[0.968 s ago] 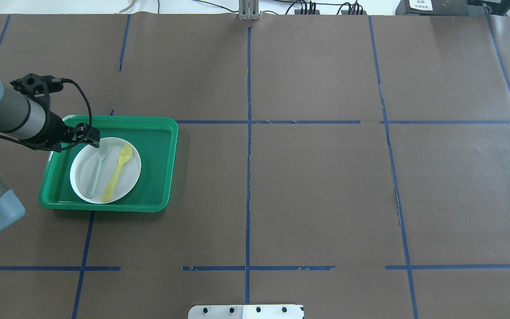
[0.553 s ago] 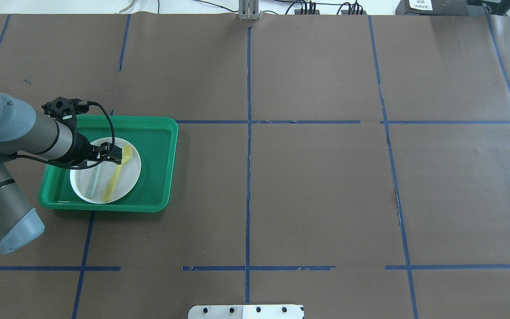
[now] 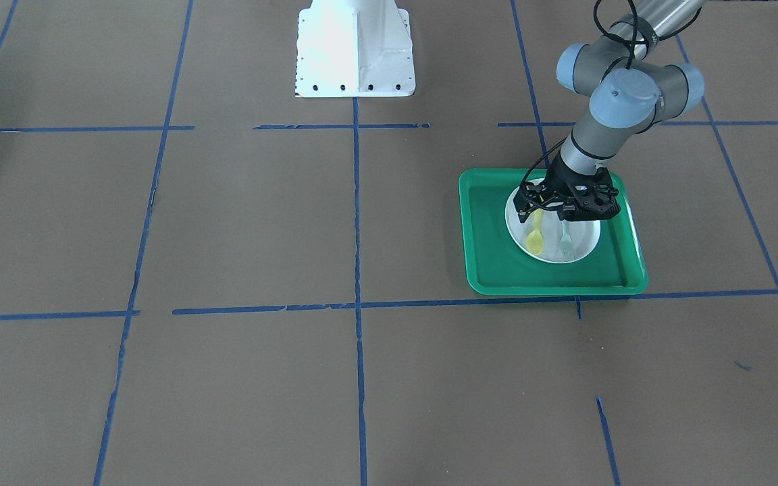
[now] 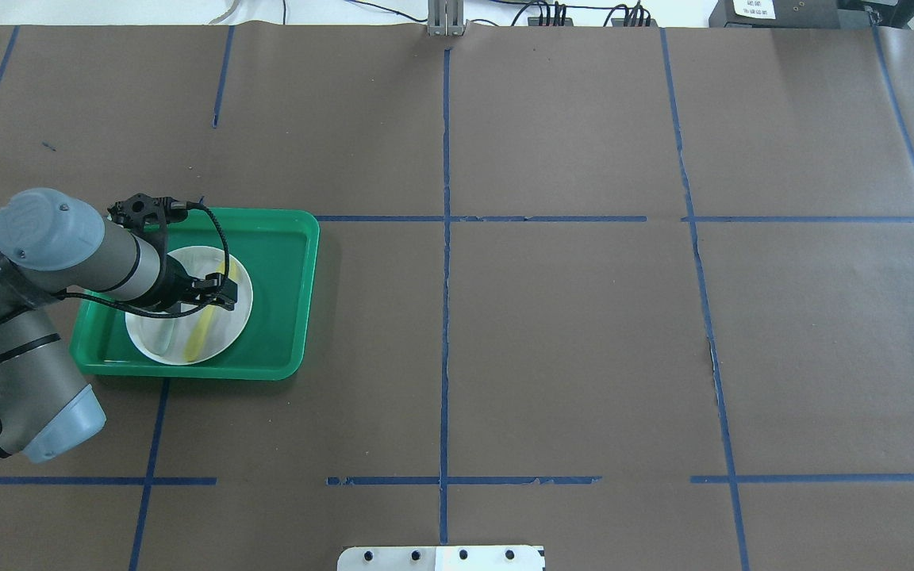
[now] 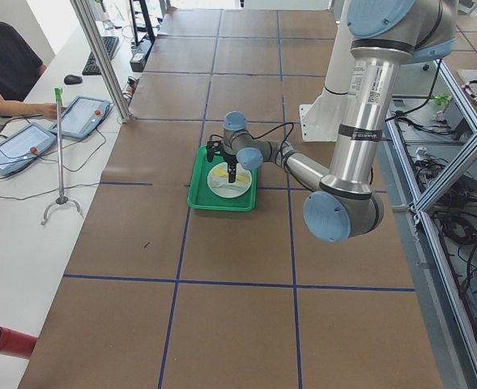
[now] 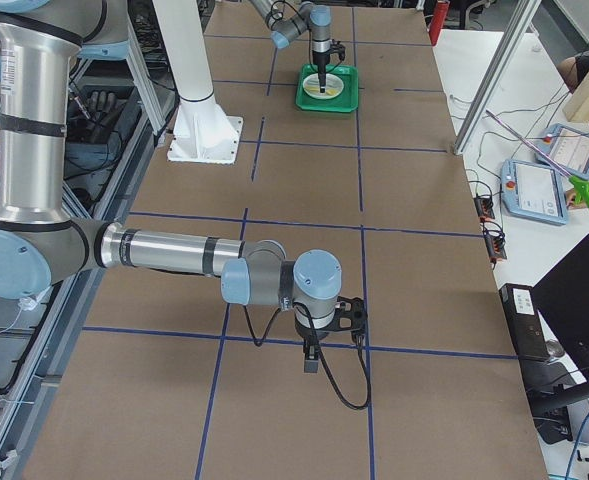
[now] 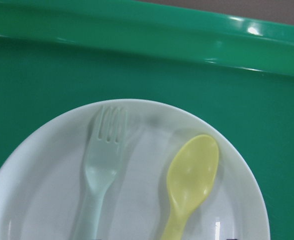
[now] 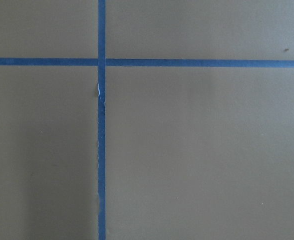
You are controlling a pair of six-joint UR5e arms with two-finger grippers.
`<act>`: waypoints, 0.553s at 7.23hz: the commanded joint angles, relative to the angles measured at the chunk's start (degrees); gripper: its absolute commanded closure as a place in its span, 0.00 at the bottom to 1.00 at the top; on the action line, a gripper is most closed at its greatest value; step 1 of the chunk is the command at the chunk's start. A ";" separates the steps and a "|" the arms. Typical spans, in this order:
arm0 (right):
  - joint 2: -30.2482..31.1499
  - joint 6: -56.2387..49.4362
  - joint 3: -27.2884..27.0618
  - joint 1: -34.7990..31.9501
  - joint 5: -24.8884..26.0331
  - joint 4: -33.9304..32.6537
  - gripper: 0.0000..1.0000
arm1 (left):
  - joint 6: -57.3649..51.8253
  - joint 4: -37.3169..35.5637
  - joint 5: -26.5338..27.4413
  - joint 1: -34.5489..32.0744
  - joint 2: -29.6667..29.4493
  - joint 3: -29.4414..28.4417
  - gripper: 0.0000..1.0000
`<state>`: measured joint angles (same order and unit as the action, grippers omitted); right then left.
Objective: Place spoon
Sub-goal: 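Close the left gripper on the yellow spoon's handle and lift it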
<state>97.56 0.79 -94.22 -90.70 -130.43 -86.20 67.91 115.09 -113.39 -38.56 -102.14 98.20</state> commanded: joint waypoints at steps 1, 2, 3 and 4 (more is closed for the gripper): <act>0.00 0.00 0.00 0.00 0.00 -0.02 0.00 | -0.15 0.05 0.01 0.15 -0.07 -0.20 0.23; 0.00 0.00 0.00 0.00 0.00 -0.02 0.00 | -0.24 0.05 0.01 0.23 -0.07 -0.20 0.29; 0.00 0.00 0.00 0.00 0.00 -0.02 0.00 | -0.32 0.13 0.01 0.24 -0.07 -0.20 0.37; 0.00 0.00 0.00 0.00 0.00 -0.02 0.00 | -0.33 0.05 0.01 0.24 -0.07 -0.20 0.45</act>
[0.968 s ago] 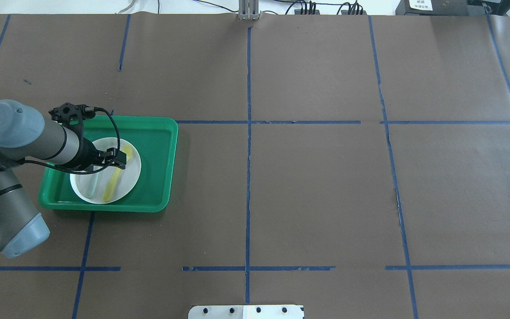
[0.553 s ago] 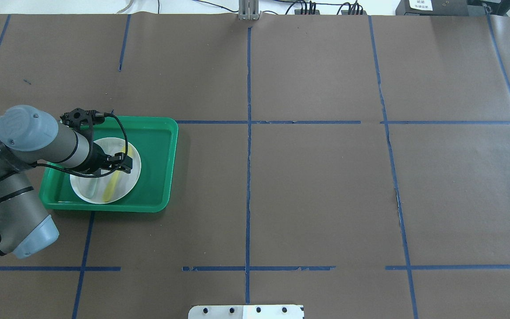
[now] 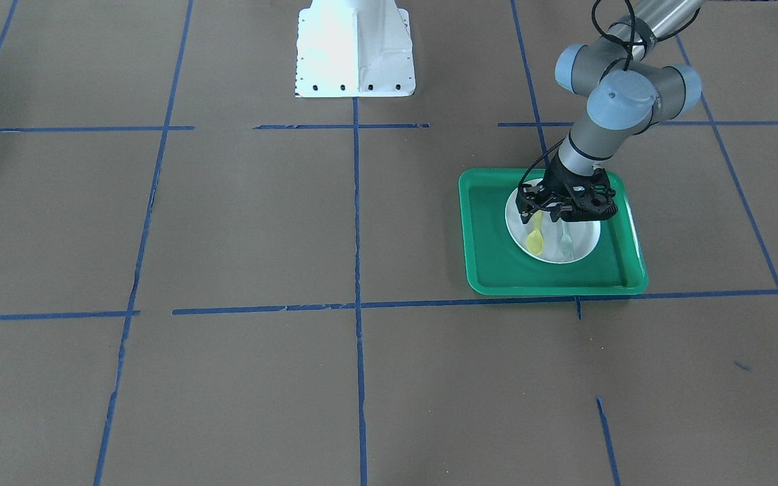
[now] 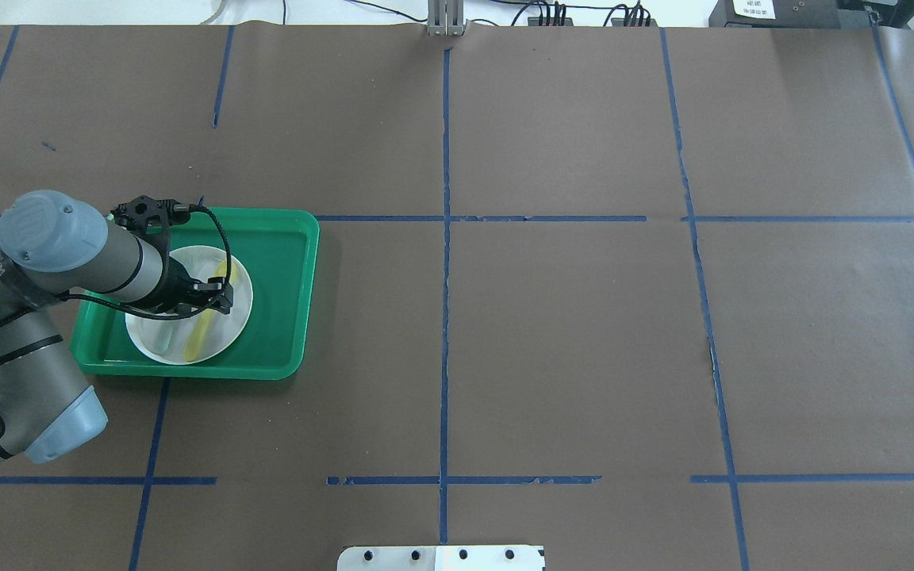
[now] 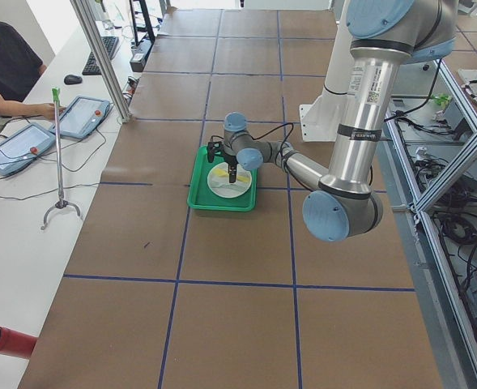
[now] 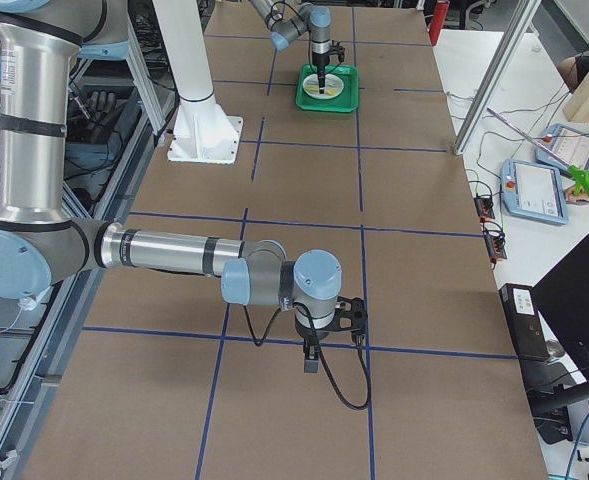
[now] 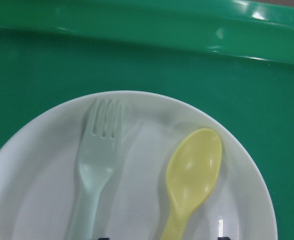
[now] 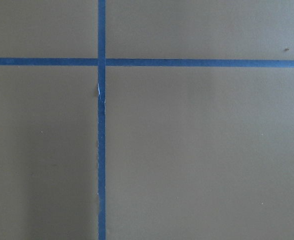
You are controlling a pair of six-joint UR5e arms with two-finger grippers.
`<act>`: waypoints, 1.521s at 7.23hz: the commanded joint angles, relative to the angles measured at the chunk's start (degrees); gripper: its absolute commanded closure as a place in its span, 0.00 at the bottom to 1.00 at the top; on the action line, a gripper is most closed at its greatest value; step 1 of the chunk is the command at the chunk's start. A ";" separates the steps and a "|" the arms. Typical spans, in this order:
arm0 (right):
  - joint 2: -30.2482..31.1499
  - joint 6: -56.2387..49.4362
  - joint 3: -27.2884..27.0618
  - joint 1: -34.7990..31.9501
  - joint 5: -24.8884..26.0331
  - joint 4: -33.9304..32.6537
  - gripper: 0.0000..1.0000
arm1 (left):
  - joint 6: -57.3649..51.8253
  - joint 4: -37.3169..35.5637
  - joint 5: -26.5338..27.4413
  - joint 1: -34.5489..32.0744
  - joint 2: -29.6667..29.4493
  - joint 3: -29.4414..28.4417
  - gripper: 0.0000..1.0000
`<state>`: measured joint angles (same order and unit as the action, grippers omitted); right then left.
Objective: Place spoon
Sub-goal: 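Close the left gripper on the yellow spoon's handle and lift it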
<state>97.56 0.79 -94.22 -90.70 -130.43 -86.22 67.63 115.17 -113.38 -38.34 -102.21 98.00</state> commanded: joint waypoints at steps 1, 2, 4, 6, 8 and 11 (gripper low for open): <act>0.00 0.00 0.00 0.00 0.00 0.00 0.00 | -0.04 0.05 0.00 0.02 0.00 0.08 0.54; 0.00 0.00 0.00 0.00 0.00 0.00 0.00 | -0.04 0.05 -0.09 0.02 0.00 0.17 0.64; 0.00 0.00 0.00 0.00 0.00 0.00 0.00 | -0.13 0.05 -0.09 -0.16 0.17 1.13 0.81; 0.00 0.00 0.00 0.00 0.00 0.00 0.00 | -0.65 0.05 -0.26 -0.51 0.52 1.84 0.96; 0.00 0.00 0.00 0.00 0.00 0.00 0.00 | -4.25 -0.91 -0.53 -1.47 2.10 6.39 0.96; 0.00 0.00 0.00 0.00 0.00 0.00 0.00 | -3.30 -4.94 -0.35 -1.74 1.32 10.19 0.96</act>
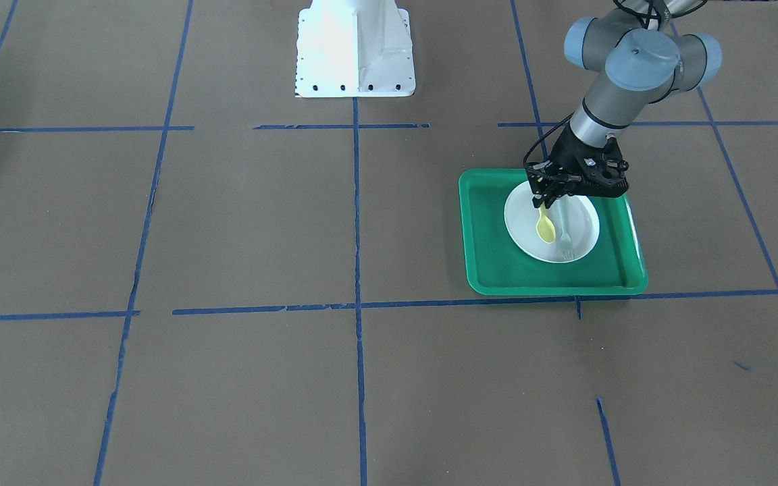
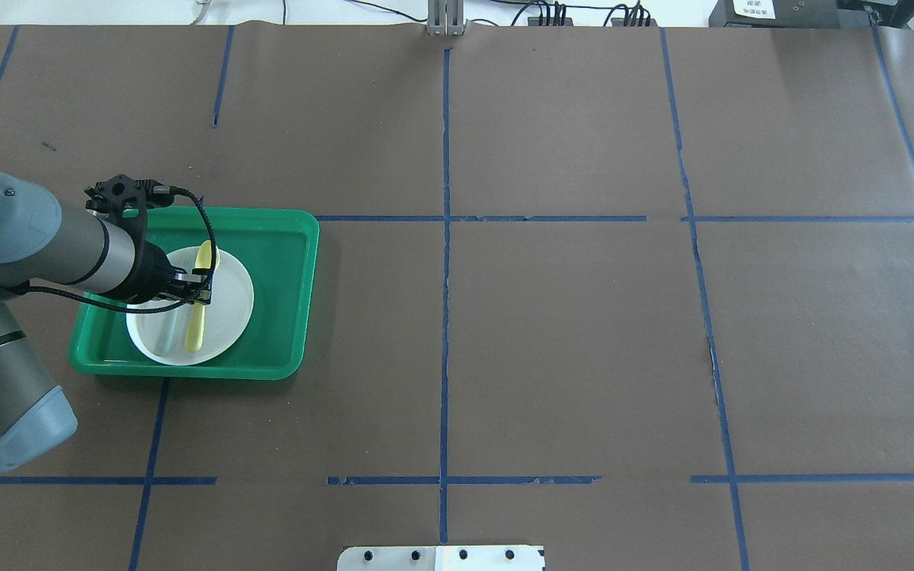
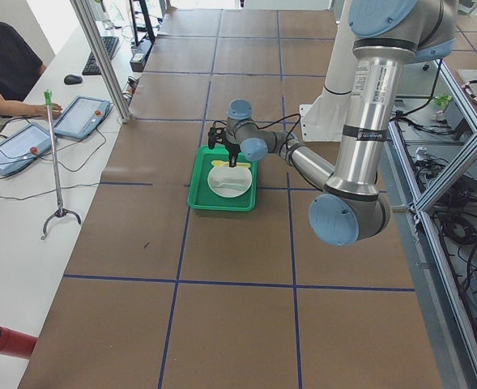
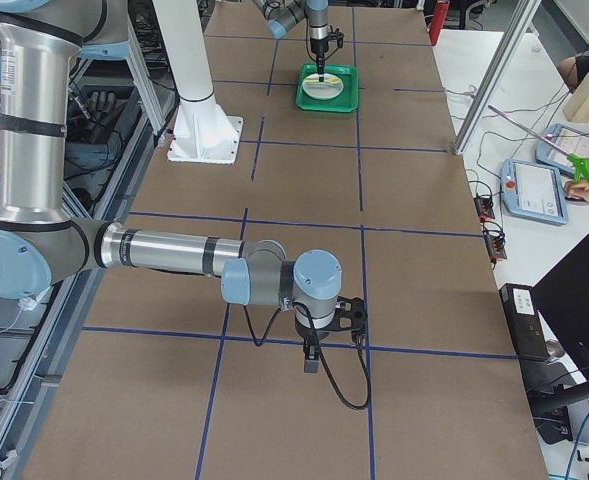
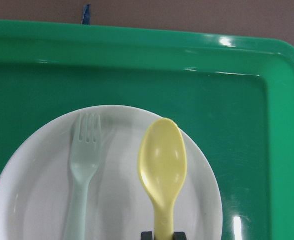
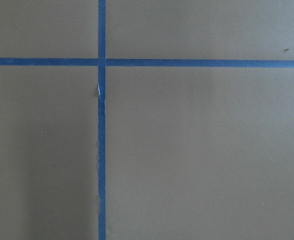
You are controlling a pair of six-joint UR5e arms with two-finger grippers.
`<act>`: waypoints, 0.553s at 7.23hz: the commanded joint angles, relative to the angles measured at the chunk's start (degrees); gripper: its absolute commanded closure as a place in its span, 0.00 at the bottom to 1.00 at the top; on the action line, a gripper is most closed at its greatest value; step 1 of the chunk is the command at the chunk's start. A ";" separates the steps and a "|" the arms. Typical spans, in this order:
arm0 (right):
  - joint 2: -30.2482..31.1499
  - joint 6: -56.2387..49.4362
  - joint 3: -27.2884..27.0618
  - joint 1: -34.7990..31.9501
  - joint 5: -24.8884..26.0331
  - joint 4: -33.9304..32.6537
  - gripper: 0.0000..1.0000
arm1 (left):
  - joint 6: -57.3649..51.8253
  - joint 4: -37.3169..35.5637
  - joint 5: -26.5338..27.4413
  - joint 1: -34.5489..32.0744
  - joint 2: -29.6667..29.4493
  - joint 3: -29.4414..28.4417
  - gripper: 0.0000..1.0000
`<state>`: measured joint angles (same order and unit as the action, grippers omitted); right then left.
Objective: Place spoon
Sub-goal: 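Carry the spoon off the plate and lower it onto the tray beside the plate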
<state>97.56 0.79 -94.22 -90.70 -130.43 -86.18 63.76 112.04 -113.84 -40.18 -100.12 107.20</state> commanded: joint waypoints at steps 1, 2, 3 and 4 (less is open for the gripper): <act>0.00 0.00 0.00 0.00 0.00 -0.04 0.00 | 4.06 -1.82 0.11 0.54 -1.65 0.38 0.96; 0.00 0.00 0.00 0.00 0.00 -0.04 0.00 | 5.92 -1.91 0.20 0.54 -3.75 -0.23 0.96; 0.00 0.00 0.00 0.00 0.00 -0.04 0.00 | 7.85 -2.00 0.20 1.41 -5.25 -1.02 0.96; 0.00 0.00 0.00 0.00 0.00 -0.04 0.00 | 8.48 -2.00 0.28 1.68 -7.09 -2.94 0.96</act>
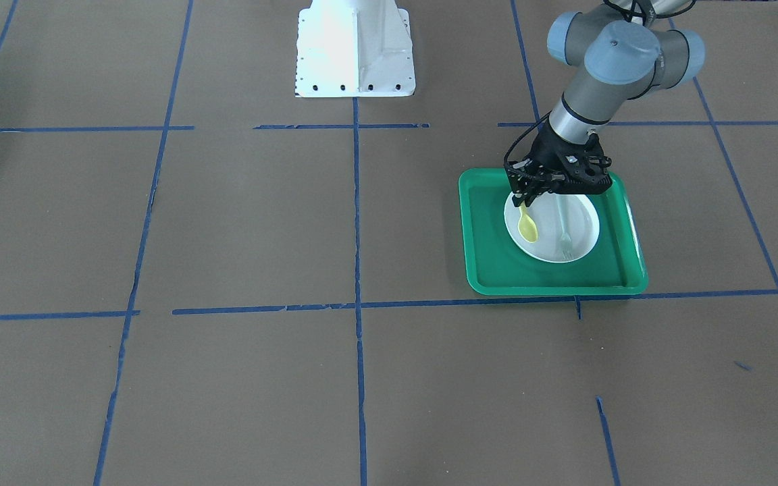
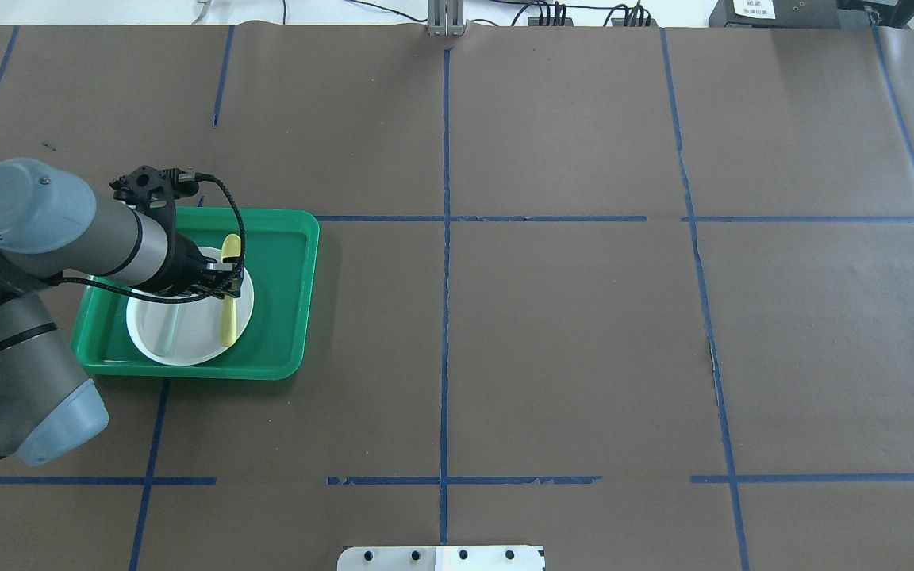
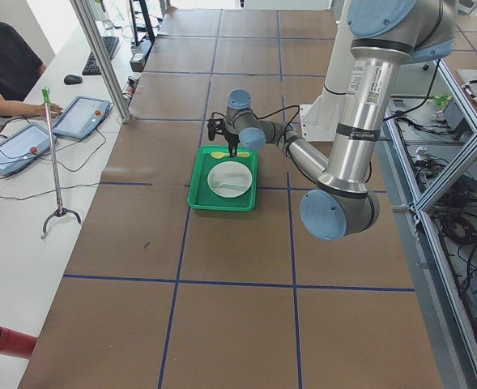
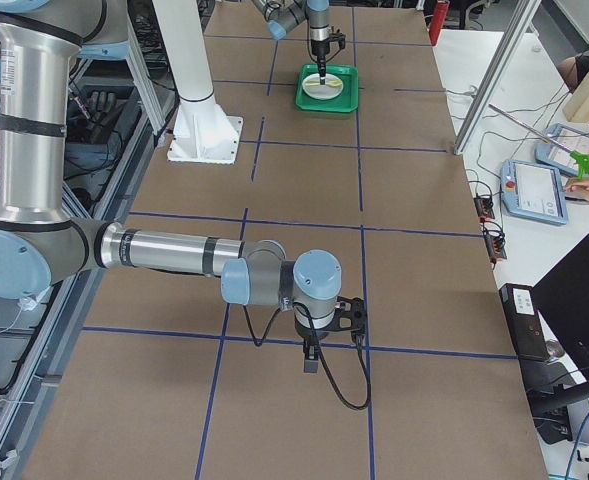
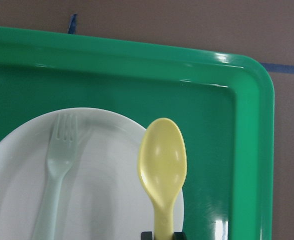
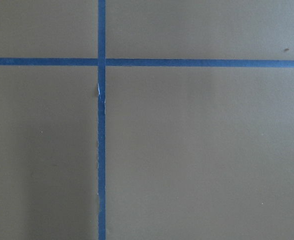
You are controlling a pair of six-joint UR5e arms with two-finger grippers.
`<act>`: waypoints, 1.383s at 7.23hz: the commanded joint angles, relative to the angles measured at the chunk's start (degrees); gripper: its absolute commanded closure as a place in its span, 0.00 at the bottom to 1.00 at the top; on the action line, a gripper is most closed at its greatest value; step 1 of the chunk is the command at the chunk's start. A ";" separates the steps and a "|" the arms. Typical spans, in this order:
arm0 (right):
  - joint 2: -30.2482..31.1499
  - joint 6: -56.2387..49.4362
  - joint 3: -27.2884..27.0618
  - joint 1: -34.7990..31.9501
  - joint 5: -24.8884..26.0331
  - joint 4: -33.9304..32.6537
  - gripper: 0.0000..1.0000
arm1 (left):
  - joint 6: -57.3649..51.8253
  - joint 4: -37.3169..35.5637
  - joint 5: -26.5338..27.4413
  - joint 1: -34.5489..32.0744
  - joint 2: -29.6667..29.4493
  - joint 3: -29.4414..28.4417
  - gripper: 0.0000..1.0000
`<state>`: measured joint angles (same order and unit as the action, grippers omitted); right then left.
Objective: Place spoon
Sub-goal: 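Carry the spoon off the plate and lower it onto the tray beside the plate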
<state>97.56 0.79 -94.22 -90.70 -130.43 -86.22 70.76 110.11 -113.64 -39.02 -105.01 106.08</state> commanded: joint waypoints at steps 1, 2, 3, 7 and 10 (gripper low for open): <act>0.00 0.00 0.00 0.00 0.00 0.00 0.00 | 2.09 -0.07 0.34 1.56 -3.96 -4.19 0.96; 0.00 0.00 0.00 0.00 0.00 0.00 0.00 | 2.19 0.10 0.43 2.62 -4.15 -5.43 0.96; 0.00 0.00 0.00 0.00 0.00 0.00 0.00 | 2.10 0.19 0.43 3.06 -4.85 -6.58 0.96; 0.00 0.00 0.00 0.00 0.00 0.00 0.00 | 1.75 0.72 0.34 4.91 -5.73 -9.31 0.95; 0.00 0.00 0.00 0.00 0.00 0.00 0.00 | 1.22 0.72 0.34 4.65 -5.64 -8.26 0.48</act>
<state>97.56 0.79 -94.22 -90.70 -130.43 -86.22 72.18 110.83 -113.31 -34.22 -110.68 97.40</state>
